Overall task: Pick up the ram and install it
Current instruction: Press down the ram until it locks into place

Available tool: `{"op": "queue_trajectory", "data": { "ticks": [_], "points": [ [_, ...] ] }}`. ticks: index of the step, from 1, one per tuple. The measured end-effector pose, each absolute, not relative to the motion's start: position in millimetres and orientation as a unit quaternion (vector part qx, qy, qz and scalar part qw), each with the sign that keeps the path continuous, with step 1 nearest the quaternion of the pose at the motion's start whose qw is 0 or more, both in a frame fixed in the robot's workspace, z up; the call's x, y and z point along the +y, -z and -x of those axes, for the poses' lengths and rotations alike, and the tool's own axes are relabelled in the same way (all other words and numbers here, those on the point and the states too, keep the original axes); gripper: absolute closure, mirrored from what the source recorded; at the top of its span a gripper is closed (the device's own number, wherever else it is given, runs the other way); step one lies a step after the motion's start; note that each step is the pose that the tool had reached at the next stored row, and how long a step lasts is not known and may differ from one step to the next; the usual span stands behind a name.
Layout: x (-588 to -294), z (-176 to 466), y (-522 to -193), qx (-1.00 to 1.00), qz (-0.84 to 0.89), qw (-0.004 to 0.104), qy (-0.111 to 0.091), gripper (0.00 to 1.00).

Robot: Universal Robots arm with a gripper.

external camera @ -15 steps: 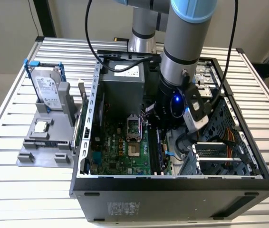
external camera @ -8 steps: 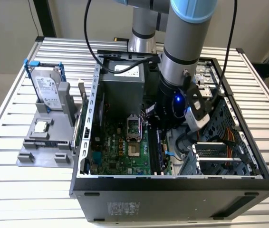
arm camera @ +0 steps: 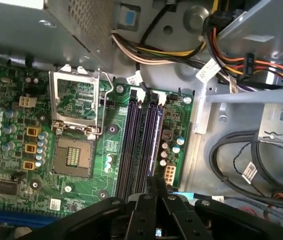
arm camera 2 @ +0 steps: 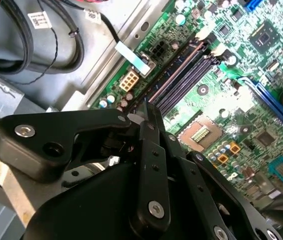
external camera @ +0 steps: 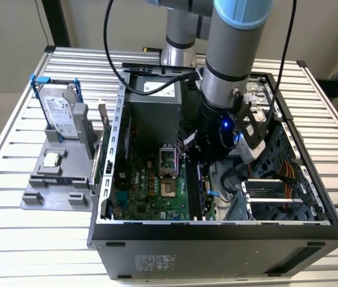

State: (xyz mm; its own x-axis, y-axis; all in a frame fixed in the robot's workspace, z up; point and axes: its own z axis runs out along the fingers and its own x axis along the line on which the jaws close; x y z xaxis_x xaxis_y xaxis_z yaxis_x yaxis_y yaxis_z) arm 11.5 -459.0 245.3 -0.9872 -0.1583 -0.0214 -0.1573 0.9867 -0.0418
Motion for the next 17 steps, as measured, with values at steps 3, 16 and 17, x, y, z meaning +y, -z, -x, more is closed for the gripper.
{"op": "queue_trajectory", "data": {
  "ticks": [3,16,17],
  "points": [
    [-458.9,-11.6,-245.2,0.995,0.096,0.012,0.014,1.0],
    [-458.9,-11.6,-245.1,0.982,0.191,0.01,0.009,1.0],
    [-458.9,-11.6,-245.0,0.98,0.199,0.01,0.009,1.0]
  ]
}}
